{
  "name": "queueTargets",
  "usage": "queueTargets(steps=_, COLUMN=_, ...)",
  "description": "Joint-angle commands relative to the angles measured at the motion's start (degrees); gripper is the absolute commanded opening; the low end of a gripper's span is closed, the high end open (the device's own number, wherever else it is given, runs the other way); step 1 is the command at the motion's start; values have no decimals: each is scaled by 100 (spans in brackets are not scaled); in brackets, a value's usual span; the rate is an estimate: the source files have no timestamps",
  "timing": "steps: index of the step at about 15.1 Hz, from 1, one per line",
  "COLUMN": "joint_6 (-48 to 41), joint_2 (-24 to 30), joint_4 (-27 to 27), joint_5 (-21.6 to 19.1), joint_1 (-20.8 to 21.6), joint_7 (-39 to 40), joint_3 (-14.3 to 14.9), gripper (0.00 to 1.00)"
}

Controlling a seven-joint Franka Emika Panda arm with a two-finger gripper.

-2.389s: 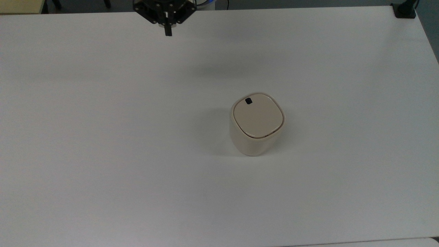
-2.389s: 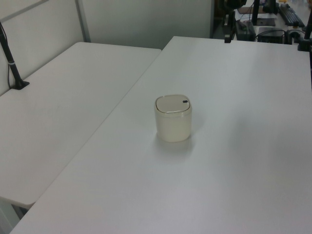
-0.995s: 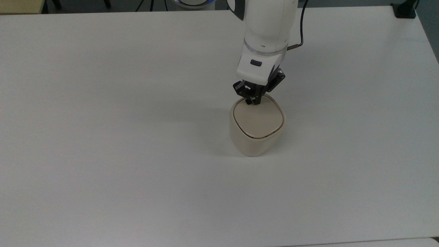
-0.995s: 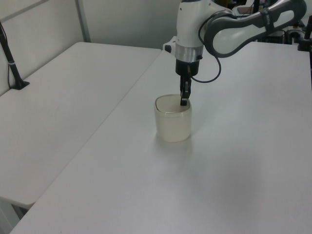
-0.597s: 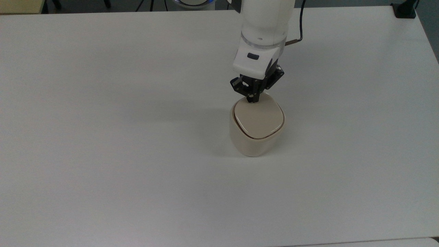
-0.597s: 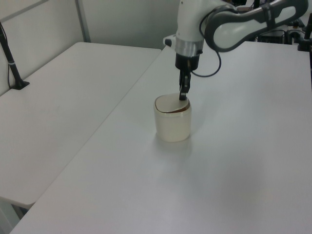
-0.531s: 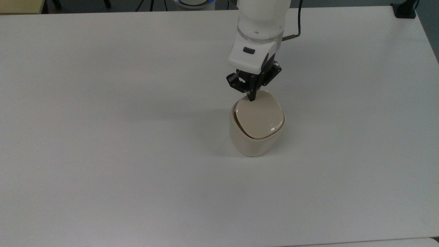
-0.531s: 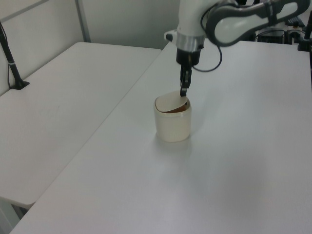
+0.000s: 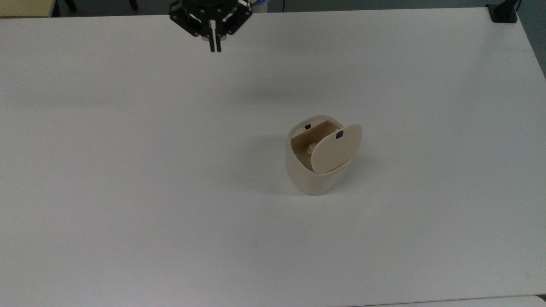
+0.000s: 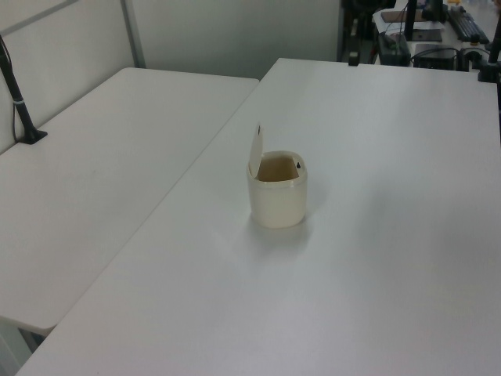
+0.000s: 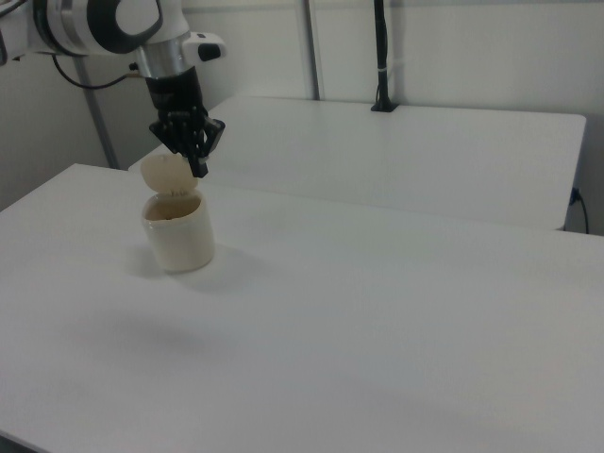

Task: Open the trash bin
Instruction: 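Lift the gripper away from the bin as the lid pops open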

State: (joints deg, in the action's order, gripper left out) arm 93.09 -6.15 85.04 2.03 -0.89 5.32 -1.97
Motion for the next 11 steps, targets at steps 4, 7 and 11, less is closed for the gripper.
queueTargets(steps=4, joint_6=7, joint_2=685, joint_4=804, joint_5=-54, joint_1=-245, joint_7=-337, joint_3=21, gripper=11)
queueTargets(steps=7, joint_6=139, joint_2=668, joint_4=795, joint_5=-54, joint_1=-236, joint_7=-532, joint_3=22, gripper=28)
queueTargets(steps=11, joint_6=122, joint_2=624, joint_4=760, joint_5=166, joint_1=-219, joint_7=-541, joint_3=13, gripper=100)
